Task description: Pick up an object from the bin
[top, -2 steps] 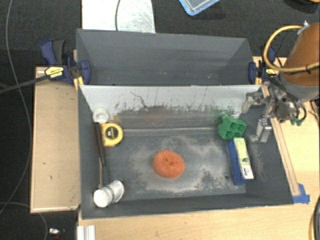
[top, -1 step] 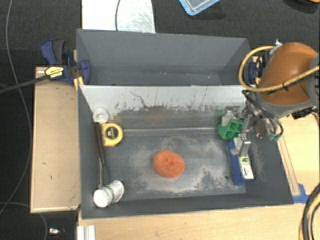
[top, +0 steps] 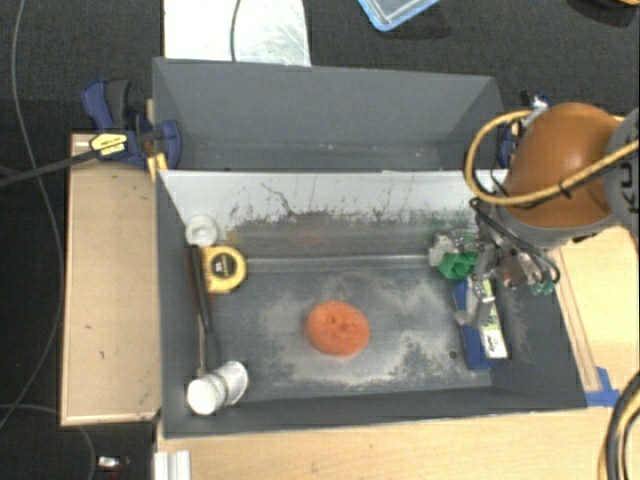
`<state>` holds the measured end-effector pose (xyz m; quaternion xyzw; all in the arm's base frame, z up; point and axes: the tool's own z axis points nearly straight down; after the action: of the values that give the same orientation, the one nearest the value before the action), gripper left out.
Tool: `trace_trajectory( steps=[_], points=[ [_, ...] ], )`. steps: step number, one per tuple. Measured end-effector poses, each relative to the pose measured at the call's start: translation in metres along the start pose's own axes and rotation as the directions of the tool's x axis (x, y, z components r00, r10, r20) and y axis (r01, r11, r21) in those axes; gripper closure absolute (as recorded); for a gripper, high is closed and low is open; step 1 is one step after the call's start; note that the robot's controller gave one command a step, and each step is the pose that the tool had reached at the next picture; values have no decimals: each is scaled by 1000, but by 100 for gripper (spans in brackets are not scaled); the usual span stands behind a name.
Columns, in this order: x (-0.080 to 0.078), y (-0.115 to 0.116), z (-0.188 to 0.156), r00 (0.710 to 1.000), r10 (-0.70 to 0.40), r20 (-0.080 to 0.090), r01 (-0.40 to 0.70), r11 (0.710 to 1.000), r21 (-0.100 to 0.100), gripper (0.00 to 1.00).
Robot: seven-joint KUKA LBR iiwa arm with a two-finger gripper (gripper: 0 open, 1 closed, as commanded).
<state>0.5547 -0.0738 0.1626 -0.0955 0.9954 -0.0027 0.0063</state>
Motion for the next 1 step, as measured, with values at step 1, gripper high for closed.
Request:
trace_trajectory(
  steps=[1],
  points=[
    [10, 27, 8, 998, 63, -4, -63, 998, -4, 0]
  ],
)
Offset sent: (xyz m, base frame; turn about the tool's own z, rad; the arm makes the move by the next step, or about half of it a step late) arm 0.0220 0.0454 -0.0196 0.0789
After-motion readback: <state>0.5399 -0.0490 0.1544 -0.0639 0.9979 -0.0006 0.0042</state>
